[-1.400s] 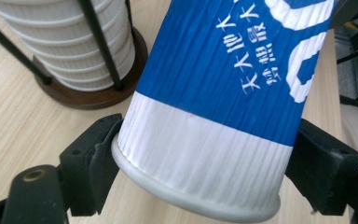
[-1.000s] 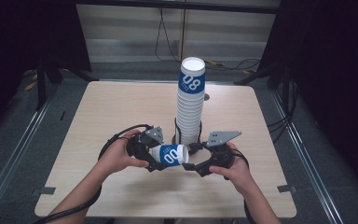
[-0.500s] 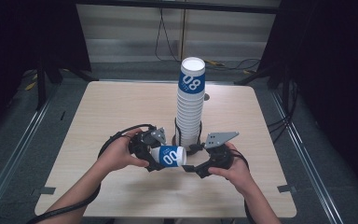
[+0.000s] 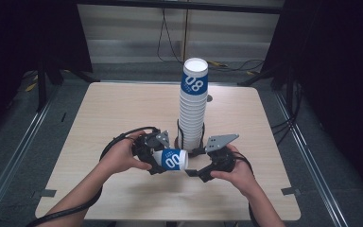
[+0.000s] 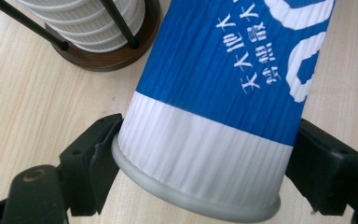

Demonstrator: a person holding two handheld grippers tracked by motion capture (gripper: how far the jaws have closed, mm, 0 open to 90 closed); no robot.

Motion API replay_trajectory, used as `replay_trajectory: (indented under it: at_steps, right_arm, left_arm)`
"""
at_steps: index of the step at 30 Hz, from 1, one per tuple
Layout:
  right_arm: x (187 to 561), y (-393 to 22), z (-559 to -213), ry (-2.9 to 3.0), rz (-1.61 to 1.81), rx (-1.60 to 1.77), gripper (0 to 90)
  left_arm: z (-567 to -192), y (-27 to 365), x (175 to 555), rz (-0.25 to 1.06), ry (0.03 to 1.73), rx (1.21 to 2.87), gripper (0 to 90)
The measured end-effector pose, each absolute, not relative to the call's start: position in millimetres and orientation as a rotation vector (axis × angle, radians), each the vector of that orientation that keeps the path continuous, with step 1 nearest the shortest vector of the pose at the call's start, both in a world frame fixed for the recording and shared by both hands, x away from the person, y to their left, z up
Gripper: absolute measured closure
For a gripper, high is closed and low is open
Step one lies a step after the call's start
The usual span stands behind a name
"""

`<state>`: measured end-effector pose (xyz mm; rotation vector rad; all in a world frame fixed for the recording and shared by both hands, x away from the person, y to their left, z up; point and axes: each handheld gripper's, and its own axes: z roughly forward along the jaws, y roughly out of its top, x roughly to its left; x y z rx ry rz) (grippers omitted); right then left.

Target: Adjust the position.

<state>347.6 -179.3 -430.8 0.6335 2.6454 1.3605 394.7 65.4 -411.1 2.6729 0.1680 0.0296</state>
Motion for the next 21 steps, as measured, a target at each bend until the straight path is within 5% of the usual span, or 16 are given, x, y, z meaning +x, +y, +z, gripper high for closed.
replay_trajectory:
  at_steps: [21]
  right_arm:
    - [348.9,-178.5,-424.0,2.72,1.263,0.647,16.1]
  left_arm:
    - [-410.5,50.4,388.6,0.061,0.123,2.658,18.0]
